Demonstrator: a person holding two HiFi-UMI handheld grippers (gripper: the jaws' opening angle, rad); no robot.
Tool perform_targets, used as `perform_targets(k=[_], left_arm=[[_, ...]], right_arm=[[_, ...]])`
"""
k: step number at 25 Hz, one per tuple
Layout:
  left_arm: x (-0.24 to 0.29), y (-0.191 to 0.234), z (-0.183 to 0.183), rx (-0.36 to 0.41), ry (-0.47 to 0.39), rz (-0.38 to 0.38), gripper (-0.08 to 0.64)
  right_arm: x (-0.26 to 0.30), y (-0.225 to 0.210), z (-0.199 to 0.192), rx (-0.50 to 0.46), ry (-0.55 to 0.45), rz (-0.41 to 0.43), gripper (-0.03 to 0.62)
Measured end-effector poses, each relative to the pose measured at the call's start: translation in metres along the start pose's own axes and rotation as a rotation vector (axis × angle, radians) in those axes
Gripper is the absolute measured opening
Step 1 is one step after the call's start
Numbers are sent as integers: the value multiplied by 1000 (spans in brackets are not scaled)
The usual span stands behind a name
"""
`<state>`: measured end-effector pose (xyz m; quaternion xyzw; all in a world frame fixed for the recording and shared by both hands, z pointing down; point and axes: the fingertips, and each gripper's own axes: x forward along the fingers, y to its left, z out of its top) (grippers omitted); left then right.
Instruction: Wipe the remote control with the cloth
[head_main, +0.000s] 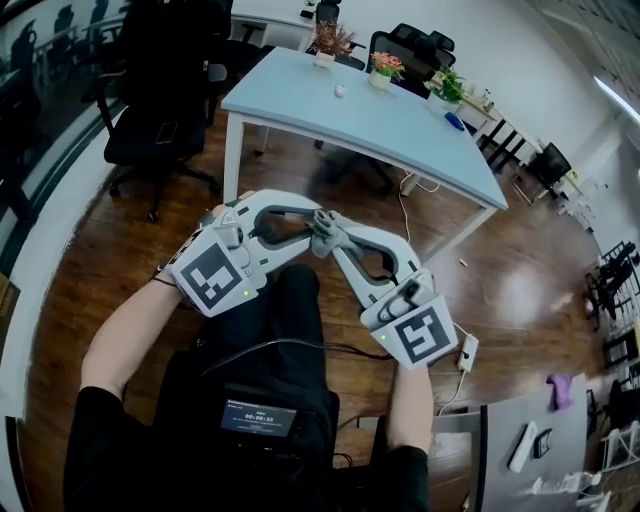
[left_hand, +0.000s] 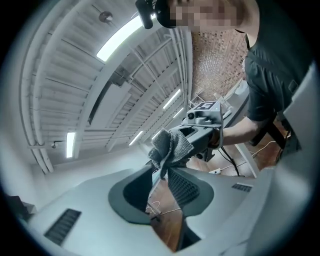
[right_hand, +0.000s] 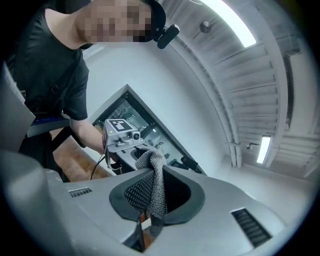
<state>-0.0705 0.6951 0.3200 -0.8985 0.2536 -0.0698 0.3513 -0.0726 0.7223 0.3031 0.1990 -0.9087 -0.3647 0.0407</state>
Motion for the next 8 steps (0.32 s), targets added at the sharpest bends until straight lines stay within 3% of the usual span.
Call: perform_targets(k=[8], left_arm=[[-8, -12, 21, 8, -9, 14, 98]], right_arm=[[-14, 10, 19, -7, 12, 5, 25]])
